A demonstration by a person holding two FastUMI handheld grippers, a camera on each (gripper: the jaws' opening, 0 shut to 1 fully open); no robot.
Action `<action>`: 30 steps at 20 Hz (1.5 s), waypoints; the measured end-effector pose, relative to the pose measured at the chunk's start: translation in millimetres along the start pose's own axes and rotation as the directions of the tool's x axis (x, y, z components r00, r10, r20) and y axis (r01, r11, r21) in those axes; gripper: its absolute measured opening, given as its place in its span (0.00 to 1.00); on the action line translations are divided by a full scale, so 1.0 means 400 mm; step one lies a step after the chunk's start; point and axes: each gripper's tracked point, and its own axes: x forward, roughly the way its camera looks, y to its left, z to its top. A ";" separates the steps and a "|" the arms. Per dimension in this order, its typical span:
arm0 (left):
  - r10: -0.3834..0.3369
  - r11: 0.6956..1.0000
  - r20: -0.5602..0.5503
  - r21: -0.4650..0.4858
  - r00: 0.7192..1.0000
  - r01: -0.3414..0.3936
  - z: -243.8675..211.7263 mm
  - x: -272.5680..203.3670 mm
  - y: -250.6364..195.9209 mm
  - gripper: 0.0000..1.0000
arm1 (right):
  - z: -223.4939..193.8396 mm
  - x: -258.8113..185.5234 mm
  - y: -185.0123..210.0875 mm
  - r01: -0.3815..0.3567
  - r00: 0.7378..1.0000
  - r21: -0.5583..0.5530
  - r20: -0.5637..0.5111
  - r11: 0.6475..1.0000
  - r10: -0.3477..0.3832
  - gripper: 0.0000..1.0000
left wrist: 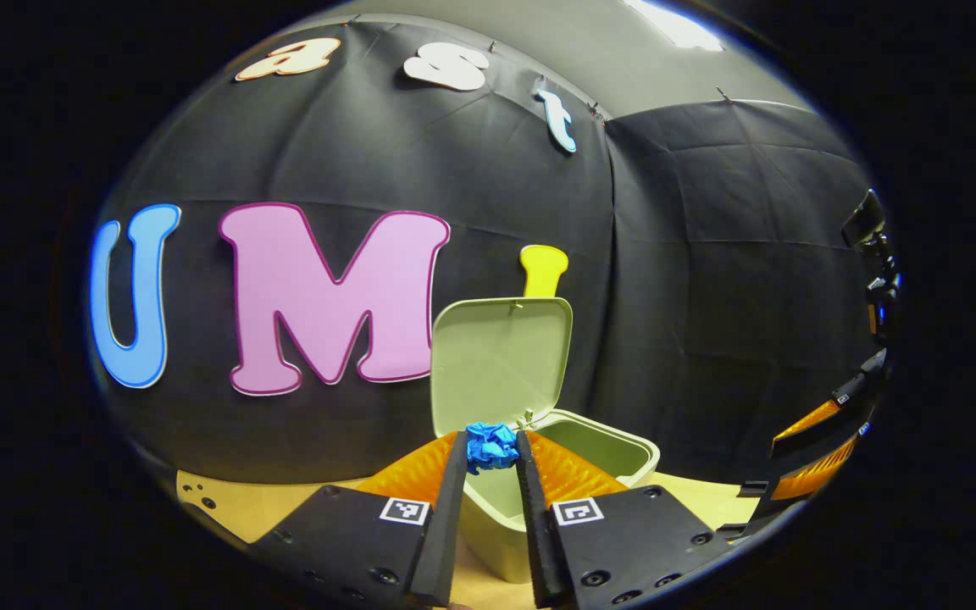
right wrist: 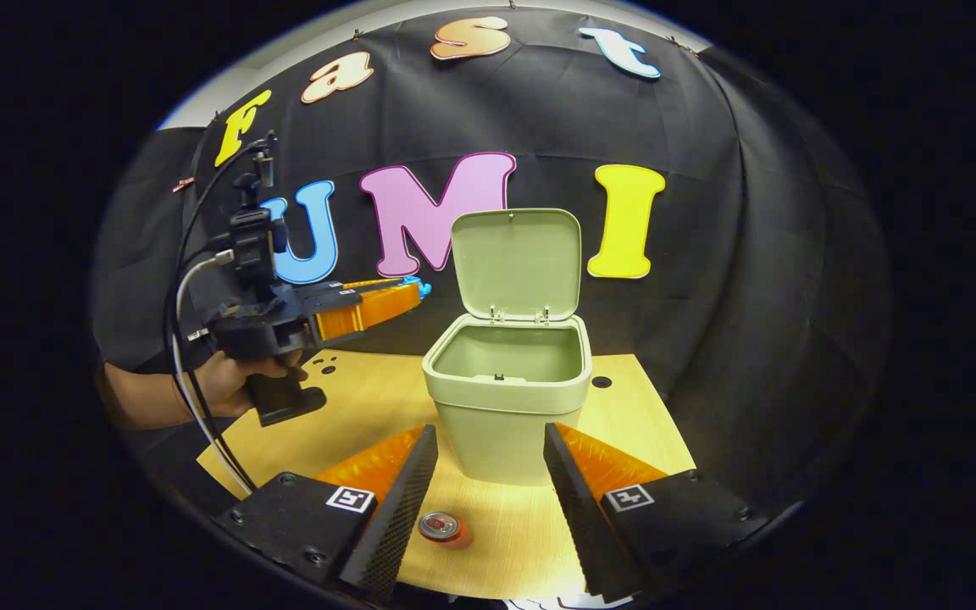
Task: Press the lid of the desktop garbage bin to open it, pick up the crumpled paper on the desktop and throw it into the bin, then pick up the pop can on the desktop and drop it into the bin, and finally close the garbage bin lid.
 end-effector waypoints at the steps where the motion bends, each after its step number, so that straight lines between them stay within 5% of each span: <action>1: -0.007 1.000 -0.011 0.003 1.000 0.007 -0.011 0.017 -0.003 0.37 | 0.000 0.000 0.001 0.000 1.000 0.003 0.000 1.000 0.000 0.83; 18: -0.060 0.995 -0.166 0.066 0.984 0.072 -0.161 0.167 -0.047 0.43 | -0.030 -0.009 0.003 0.006 1.000 0.020 -0.011 1.000 -0.006 0.84; 24: -0.056 0.993 -0.174 0.090 0.983 0.072 -0.165 0.173 -0.049 0.64 | -0.036 -0.017 -0.006 0.014 1.000 0.026 -0.009 1.000 -0.014 0.84; 30: -0.035 0.994 -0.152 0.099 0.988 0.051 -0.146 0.140 -0.032 0.96 | -0.052 -0.015 0.001 0.000 1.000 0.039 -0.024 0.999 0.001 0.84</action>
